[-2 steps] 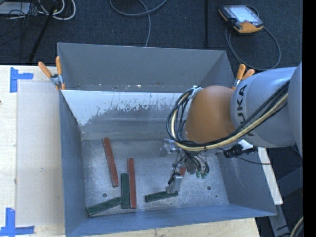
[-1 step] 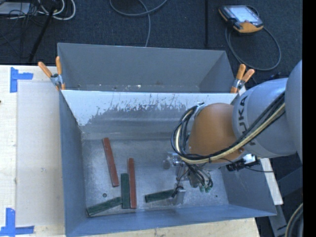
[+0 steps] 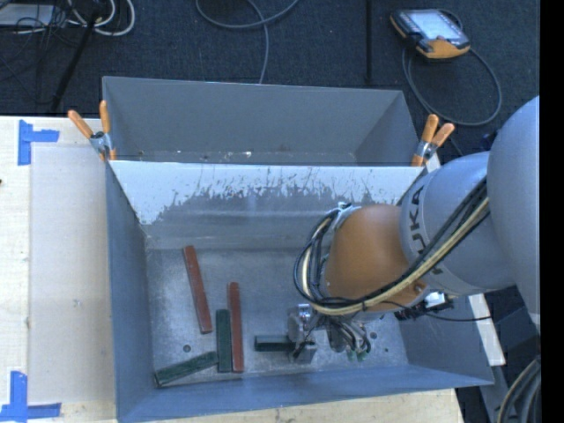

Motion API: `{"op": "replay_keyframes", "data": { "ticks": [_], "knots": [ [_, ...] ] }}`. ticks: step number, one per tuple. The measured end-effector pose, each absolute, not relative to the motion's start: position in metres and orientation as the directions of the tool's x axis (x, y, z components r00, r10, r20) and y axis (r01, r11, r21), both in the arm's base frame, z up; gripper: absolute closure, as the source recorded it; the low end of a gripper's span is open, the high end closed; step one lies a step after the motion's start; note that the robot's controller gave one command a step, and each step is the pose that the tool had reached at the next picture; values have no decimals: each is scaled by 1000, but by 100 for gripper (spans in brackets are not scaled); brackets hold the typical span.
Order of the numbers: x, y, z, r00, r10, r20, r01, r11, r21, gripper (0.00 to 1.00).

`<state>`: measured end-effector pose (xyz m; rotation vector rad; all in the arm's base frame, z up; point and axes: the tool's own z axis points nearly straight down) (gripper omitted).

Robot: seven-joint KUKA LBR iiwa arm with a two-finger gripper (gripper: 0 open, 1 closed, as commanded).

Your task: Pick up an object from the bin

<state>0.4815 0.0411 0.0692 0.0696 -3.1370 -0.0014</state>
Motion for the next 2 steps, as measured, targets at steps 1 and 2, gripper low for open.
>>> {"op": "replay_keyframes", "data": {
  "ticks": [1,2],
  "knots": [
    [482,41,69,-999,-43,4,-43,999,1,100],
    [489,68,252,-998,-56,-8,-56,998,1,100]
  ]
}}
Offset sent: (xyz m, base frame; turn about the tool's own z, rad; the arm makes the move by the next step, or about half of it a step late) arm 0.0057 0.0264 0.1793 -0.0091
